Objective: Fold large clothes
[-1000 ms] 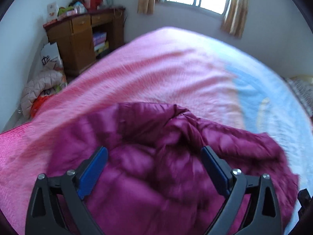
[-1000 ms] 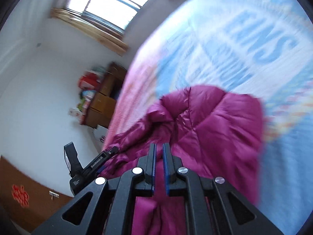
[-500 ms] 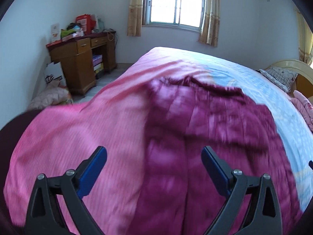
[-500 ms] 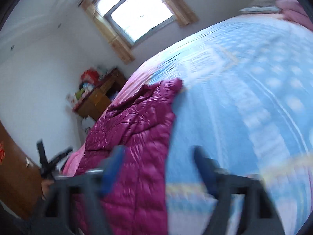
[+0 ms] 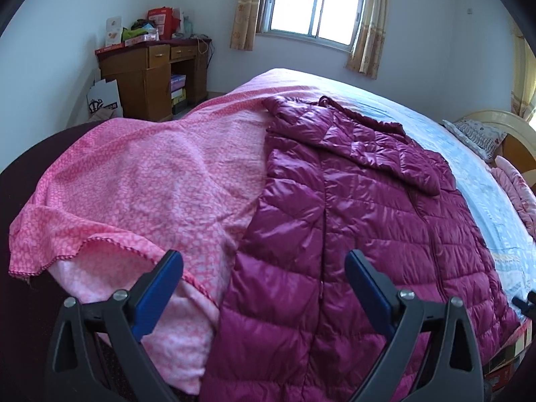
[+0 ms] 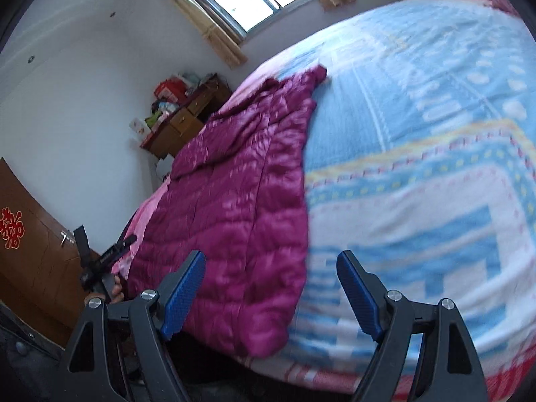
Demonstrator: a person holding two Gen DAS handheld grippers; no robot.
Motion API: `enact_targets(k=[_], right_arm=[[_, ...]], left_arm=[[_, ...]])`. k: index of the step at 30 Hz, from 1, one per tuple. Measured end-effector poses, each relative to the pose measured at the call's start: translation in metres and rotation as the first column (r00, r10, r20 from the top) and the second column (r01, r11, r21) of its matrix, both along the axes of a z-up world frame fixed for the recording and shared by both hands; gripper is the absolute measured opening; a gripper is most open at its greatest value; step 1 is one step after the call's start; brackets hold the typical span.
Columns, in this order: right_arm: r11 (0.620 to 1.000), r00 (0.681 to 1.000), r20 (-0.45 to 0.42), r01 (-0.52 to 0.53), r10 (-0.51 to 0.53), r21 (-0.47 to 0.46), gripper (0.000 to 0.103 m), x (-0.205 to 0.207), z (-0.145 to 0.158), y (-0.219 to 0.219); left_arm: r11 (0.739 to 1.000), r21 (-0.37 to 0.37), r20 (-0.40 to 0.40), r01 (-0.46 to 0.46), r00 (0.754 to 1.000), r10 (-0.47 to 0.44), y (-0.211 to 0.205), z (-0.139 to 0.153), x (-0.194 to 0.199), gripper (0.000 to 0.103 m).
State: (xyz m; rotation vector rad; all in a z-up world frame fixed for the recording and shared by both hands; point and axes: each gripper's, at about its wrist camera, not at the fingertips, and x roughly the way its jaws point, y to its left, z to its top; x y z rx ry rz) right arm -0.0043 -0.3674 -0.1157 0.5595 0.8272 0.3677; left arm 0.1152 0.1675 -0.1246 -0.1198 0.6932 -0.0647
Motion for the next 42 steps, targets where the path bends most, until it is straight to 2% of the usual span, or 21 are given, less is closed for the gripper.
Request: enact_targets(k=[4, 6, 8, 9, 10, 11, 13, 17, 20, 23, 28, 30, 34, 40, 42], right_arm=[[0.998, 0.996, -0.064, -0.058, 0.058, 0.001, 0.081, -0.002, -0.021, 0.019], [0.995, 0.993, -0.067, -0.103, 0.102, -0.014, 0.081, 0.0, -0.024, 0.034], [0.991, 0.987, -0.088, -0.136, 0.135, -0.014, 0.076, 0.003, -0.027, 0.044], [0.989, 0.984, -0.101, -0.148, 0.145, -0.022, 0.062, 0.005, -0.03, 0.049], [0.987, 0.981, -0.118, -0.157, 0.151, -0.043, 0.036, 0.008, -0.034, 0.053], [0.986, 0.981, -0.129, -0.156, 0.148, -0.053, 0.025, 0.009, -0.037, 0.055], [0.991, 0.982, -0.136, -0.134, 0.133, 0.002, 0.02, 0.011, -0.045, 0.05], [0.985, 0.981, -0.14, -0.12, 0.137, 0.121, 0.016, 0.012, -0.042, 0.043], [0.955, 0.985, -0.068, -0.134, 0.157, 0.264, 0.015, 0.017, -0.02, 0.041], [0.927, 0.986, 0.004, -0.16, 0.169, 0.339, 0.015, 0.035, 0.008, 0.039], [0.916, 0.99, 0.087, -0.134, 0.109, 0.378, 0.014, 0.084, 0.048, 0.03], [0.913, 0.993, 0.097, -0.096, 0.062, 0.397, 0.014, 0.111, 0.057, 0.023], [0.907, 0.997, 0.036, 0.048, -0.069, 0.419, 0.014, 0.169, 0.049, 0.007], [0.88, 0.975, -0.097, 0.22, -0.198, 0.42, 0.014, 0.225, 0.005, -0.011], [0.877, 0.968, -0.121, 0.249, -0.218, 0.412, 0.014, 0.234, -0.007, -0.012]], left_arm=[[1.0, -0.005, 0.034, 0.007, 0.999, -0.007, 0.005, 0.008, -0.013, 0.099], [1.0, -0.007, 0.052, 0.001, 0.999, -0.001, 0.009, 0.012, -0.019, 0.099], [1.0, -0.013, 0.07, -0.004, 0.998, 0.005, 0.015, 0.014, -0.024, 0.099], [1.0, -0.018, 0.073, -0.007, 0.997, 0.008, 0.018, 0.015, -0.027, 0.099], [1.0, -0.022, 0.075, -0.011, 0.997, 0.012, 0.022, 0.015, -0.029, 0.099], [1.0, -0.023, 0.075, -0.015, 0.997, 0.017, 0.024, 0.014, -0.03, 0.099], [0.999, -0.025, 0.076, -0.027, 0.997, 0.029, 0.032, 0.013, -0.034, 0.099], [0.996, -0.053, 0.086, -0.066, 0.994, 0.071, 0.049, 0.017, -0.037, 0.099], [0.993, -0.09, 0.09, -0.076, 0.992, 0.084, 0.06, 0.021, -0.035, 0.099], [0.992, -0.071, 0.096, -0.104, 0.989, 0.111, 0.068, 0.023, -0.031, 0.099], [0.987, -0.062, 0.092, -0.149, 0.984, 0.154, 0.086, 0.024, -0.024, 0.099], [0.981, -0.071, 0.064, -0.181, 0.981, 0.185, 0.096, 0.02, -0.017, 0.099], [0.971, -0.113, 0.026, -0.211, 0.976, 0.215, 0.113, 0.009, -0.008, 0.099], [0.984, -0.122, -0.014, -0.129, 0.992, 0.128, 0.107, 0.003, 0.009, 0.099], [0.989, -0.106, 0.008, -0.103, 0.994, 0.105, 0.098, 0.009, 0.013, 0.099]])
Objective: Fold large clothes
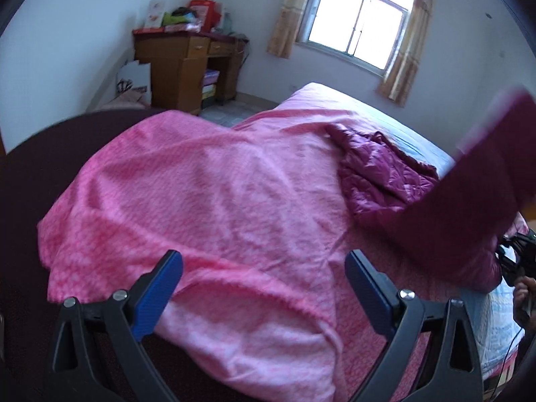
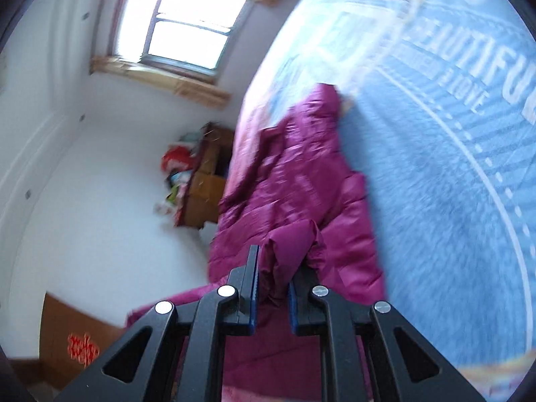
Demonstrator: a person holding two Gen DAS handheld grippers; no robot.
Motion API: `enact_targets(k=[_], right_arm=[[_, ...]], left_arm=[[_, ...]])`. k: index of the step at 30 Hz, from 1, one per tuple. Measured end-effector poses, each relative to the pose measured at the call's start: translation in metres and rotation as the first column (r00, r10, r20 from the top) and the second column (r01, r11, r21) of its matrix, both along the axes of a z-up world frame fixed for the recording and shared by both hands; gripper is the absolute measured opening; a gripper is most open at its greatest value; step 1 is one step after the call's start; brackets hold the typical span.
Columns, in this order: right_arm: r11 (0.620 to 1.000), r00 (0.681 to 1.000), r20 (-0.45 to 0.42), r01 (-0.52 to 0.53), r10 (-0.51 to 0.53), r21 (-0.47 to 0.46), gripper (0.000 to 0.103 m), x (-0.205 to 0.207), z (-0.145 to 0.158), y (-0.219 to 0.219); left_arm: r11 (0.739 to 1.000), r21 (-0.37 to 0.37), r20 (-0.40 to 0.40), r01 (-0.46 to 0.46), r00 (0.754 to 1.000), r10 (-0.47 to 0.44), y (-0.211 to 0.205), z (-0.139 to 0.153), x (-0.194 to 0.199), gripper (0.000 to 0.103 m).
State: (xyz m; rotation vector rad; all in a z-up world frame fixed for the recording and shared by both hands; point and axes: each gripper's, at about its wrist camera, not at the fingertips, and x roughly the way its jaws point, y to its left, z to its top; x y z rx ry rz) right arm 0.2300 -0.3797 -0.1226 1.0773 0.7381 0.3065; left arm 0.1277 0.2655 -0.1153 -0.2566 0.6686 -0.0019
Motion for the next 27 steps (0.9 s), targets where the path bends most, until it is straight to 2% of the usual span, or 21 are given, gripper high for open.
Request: enact_targets(k=[4, 9, 12, 14, 15, 16, 17, 18, 19, 21, 24, 26, 27], right_arm=[[1.0, 1.0, -0.018, -0.001, 0.001, -0.02, 0.014, 0.011, -0.01, 0.003], [0.999, 1.0, -0.006, -0.022, 0.021, -0.029, 0.014, 0.018, -0.011, 0.005], [0.999, 0.999, 0.018, -0.036, 0.036, -0.027, 0.014, 0.024, -0.009, 0.007], [0.999, 0.998, 0.053, -0.039, 0.04, -0.022, 0.015, 0.027, -0.002, 0.006], [0.999, 0.996, 0.073, -0.042, 0.043, -0.014, 0.02, 0.025, 0.003, 0.004], [0.999, 0.996, 0.082, -0.04, 0.041, -0.006, 0.039, 0.024, 0.009, 0.002], [1.0, 0.995, 0.095, -0.03, 0.029, 0.009, 0.054, 0.021, 0.015, -0.002], [1.0, 0.993, 0.115, -0.019, 0.016, 0.02, 0.082, 0.016, 0.02, -0.005], [1.0, 0.987, 0.159, 0.003, -0.007, 0.023, 0.09, 0.009, 0.028, -0.011], [0.999, 0.97, 0.244, 0.03, -0.026, -0.012, 0.09, -0.004, 0.046, -0.023], [0.979, 0.964, 0.265, 0.06, -0.006, -0.196, 0.09, -0.016, 0.065, -0.028], [0.939, 0.962, 0.262, 0.022, 0.073, -0.343, 0.09, -0.019, 0.069, -0.017], [0.907, 0.966, 0.228, -0.016, 0.122, -0.42, 0.09, -0.016, 0.067, -0.006]], left_arm=[[0.995, 0.021, 0.076, 0.102, 0.992, -0.104, -0.025, 0.024, 0.009, 0.102], [0.971, 0.047, 0.176, 0.236, 0.955, -0.24, -0.058, 0.052, 0.038, 0.103], [0.941, 0.018, 0.165, 0.338, 0.927, -0.336, -0.075, 0.051, 0.07, 0.103], [0.929, -0.03, 0.118, 0.368, 0.924, -0.363, -0.084, 0.043, 0.094, 0.101], [0.928, -0.051, 0.102, 0.37, 0.926, -0.364, -0.086, 0.039, 0.101, 0.099], [0.927, -0.073, 0.081, 0.367, 0.929, -0.361, -0.089, 0.034, 0.108, 0.093], [0.928, -0.085, 0.066, 0.363, 0.931, -0.358, -0.09, 0.03, 0.112, 0.087], [0.929, -0.093, 0.052, 0.358, 0.934, -0.355, -0.09, 0.028, 0.114, 0.085], [0.932, -0.1, 0.038, 0.349, 0.937, -0.347, -0.09, 0.025, 0.117, 0.082], [0.935, -0.097, 0.026, 0.342, 0.94, -0.341, -0.09, 0.023, 0.118, 0.08], [0.937, -0.067, 0.015, 0.342, 0.94, -0.342, -0.093, 0.021, 0.112, 0.08], [0.94, -0.053, -0.002, 0.336, 0.942, -0.336, -0.094, 0.019, 0.112, 0.082], [0.942, -0.05, -0.007, 0.333, 0.943, -0.334, -0.095, 0.018, 0.112, 0.083]])
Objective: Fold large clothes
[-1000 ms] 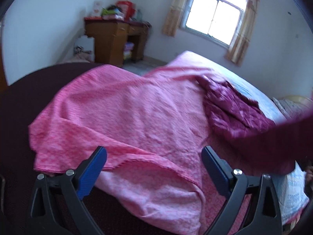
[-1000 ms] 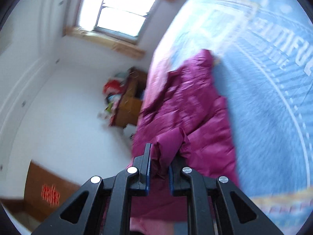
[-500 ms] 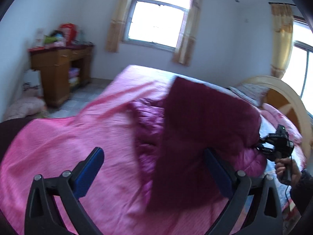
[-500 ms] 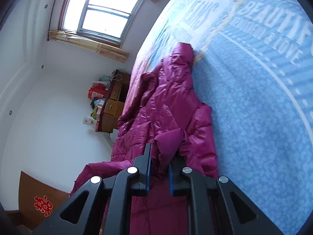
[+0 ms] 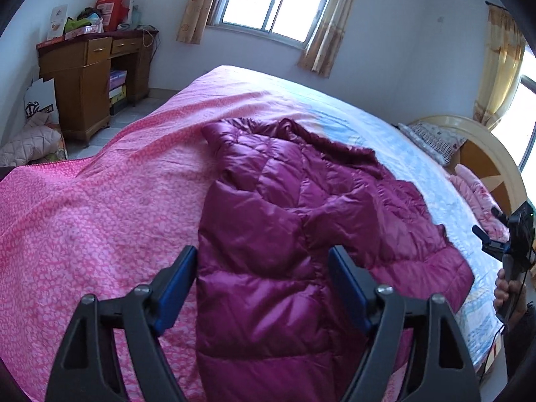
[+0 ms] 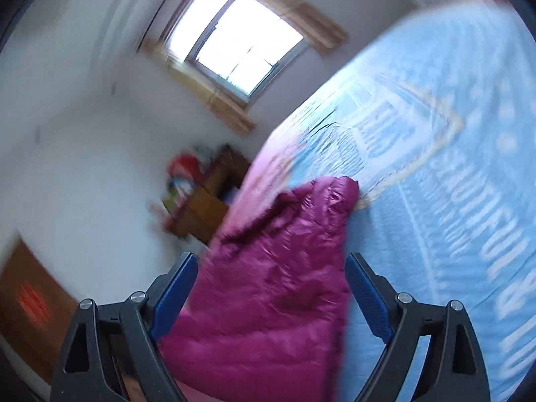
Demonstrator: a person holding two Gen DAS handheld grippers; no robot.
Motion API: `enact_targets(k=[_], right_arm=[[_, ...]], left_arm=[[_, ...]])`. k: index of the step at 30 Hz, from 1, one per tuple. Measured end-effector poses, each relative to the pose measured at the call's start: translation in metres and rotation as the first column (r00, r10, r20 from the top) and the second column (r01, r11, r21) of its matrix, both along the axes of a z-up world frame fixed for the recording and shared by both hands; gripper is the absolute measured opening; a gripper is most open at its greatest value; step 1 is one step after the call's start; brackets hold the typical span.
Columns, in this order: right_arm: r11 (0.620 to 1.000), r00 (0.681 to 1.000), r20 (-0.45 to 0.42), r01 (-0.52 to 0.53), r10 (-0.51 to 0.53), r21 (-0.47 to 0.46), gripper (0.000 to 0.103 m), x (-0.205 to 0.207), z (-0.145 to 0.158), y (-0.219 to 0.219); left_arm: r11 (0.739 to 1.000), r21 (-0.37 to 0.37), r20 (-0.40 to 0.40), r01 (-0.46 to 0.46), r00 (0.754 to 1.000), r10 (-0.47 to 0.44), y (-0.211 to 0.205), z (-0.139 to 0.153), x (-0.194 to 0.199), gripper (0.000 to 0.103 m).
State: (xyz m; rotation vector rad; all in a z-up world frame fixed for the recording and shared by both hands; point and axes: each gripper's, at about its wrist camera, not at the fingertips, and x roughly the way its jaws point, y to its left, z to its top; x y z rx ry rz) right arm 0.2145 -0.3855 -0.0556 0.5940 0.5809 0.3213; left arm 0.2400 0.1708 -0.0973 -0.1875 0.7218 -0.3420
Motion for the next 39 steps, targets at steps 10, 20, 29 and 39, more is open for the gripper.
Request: enact_targets(k=[10, 20, 29, 39], right_arm=[[0.926, 0.984, -0.158, -0.134, 0.082, -0.354, 0.052, 0.035, -0.06, 0.066], [0.909, 1.0, -0.024, -0.015, 0.006, -0.417, 0.013, -0.019, -0.029, 0.072], [0.884, 0.983, 0.182, 0.11, -0.029, -0.454, 0.012, -0.035, 0.057, 0.071], [0.816, 0.966, 0.234, 0.219, -0.106, -0.535, 0.012, 0.088, 0.103, 0.079]], left_arm=[[1.0, -0.013, -0.063, -0.007, 0.998, 0.006, 0.0, -0.016, 0.011, 0.065], [0.997, -0.067, 0.099, 0.038, 0.995, -0.031, -0.003, 0.014, -0.033, 0.007], [0.994, -0.102, 0.205, -0.033, 0.977, 0.053, -0.007, 0.075, -0.012, 0.006], [0.984, -0.063, 0.202, -0.166, 0.964, 0.175, -0.03, 0.107, 0.108, 0.006]])
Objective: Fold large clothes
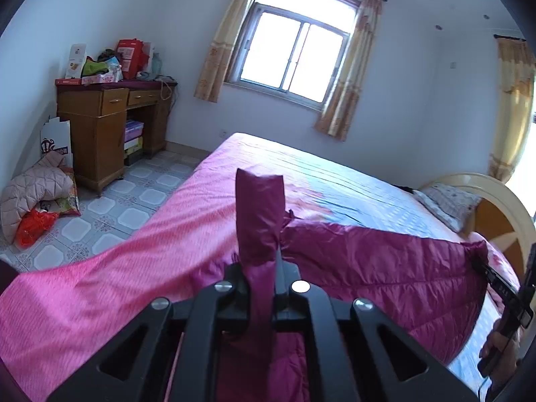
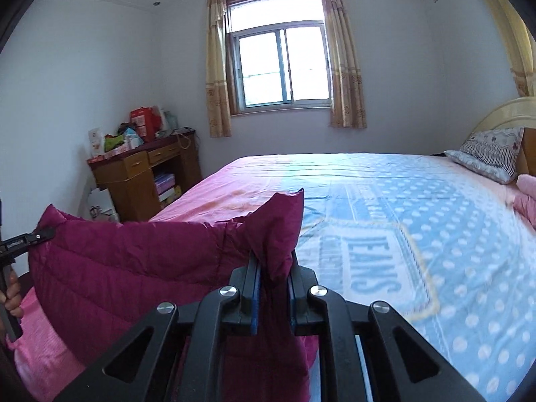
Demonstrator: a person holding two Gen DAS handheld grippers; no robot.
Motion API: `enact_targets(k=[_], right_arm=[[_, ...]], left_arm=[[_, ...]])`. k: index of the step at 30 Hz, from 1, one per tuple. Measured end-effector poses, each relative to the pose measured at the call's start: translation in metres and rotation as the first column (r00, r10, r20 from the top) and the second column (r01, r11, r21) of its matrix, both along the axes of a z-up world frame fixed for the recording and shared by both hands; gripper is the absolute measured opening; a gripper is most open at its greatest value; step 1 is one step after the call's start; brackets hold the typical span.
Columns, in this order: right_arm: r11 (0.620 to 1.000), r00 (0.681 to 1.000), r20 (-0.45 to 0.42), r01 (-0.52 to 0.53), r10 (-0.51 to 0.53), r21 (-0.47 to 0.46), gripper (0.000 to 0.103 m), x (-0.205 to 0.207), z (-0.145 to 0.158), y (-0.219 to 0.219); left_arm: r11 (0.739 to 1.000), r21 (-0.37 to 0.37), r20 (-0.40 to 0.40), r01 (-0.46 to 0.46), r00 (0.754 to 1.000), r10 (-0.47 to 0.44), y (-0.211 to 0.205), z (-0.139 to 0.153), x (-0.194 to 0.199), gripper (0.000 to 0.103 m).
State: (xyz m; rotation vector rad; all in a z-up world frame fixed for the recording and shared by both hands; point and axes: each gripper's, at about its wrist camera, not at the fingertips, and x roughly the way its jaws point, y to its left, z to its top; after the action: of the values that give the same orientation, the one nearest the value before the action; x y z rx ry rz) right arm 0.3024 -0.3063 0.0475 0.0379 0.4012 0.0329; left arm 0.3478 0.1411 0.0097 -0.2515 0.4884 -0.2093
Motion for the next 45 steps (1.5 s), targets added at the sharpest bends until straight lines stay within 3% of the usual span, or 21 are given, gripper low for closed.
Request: enact_targets(k=[3, 10, 16, 24, 28, 35, 39, 42, 45], right_arm=[[0.999, 0.998, -0.026, 0.048, -0.049, -0.011, 0.012, 0.043, -0.01, 0.002], [0.987, 0.978, -0.132, 0.162, -0.162, -0.006, 0.012, 0.115, -0.078, -0.008], [0.977, 0.96, -0.183, 0.212, -0.213, -0.026, 0.012, 0.135, -0.119, -0.013], [0.975, 0.942, -0.252, 0.217, -0.22, -0.04, 0.012, 0.156, -0.139, -0.013], [0.975, 0.93, -0.295, 0.217, -0.218, -0.035, 0.012, 0.163, -0.148, -0.016], [0.975, 0.88, -0.424, 0.221, -0.214, -0.034, 0.012, 0.184, -0.166, -0.022], [0.973, 0.878, -0.421, 0.222, -0.227, -0.061, 0.012, 0.183, -0.166, -0.018], [0.974, 0.885, -0.417, 0.225, -0.206, -0.004, 0.013, 0.18, -0.163, -0.026], [0.959, 0.908, -0.346, 0.275, -0.237, 0.063, 0.014, 0.16, -0.145, -0.041]], left_arm=[[0.997, 0.063, -0.02, -0.043, 0.999, 0.044, -0.016, -0.014, 0.036, 0.006], [0.983, 0.148, -0.094, -0.109, 0.988, 0.123, -0.04, -0.075, 0.091, 0.006], [0.975, 0.178, -0.137, -0.133, 0.978, 0.159, -0.042, -0.101, 0.108, 0.006], [0.978, 0.165, -0.291, -0.131, 0.941, 0.175, -0.037, -0.128, 0.134, 0.011], [0.973, 0.187, -0.314, -0.133, 0.931, 0.188, -0.042, -0.131, 0.135, 0.012], [0.929, 0.34, -0.308, -0.145, 0.917, 0.255, -0.063, -0.134, 0.141, 0.013], [0.893, 0.425, -0.293, -0.149, 0.911, 0.291, -0.071, -0.137, 0.143, 0.013], [0.862, 0.483, -0.277, -0.154, 0.907, 0.317, -0.078, -0.139, 0.144, 0.013], [0.832, 0.531, -0.26, -0.159, 0.904, 0.339, -0.084, -0.141, 0.144, 0.013]])
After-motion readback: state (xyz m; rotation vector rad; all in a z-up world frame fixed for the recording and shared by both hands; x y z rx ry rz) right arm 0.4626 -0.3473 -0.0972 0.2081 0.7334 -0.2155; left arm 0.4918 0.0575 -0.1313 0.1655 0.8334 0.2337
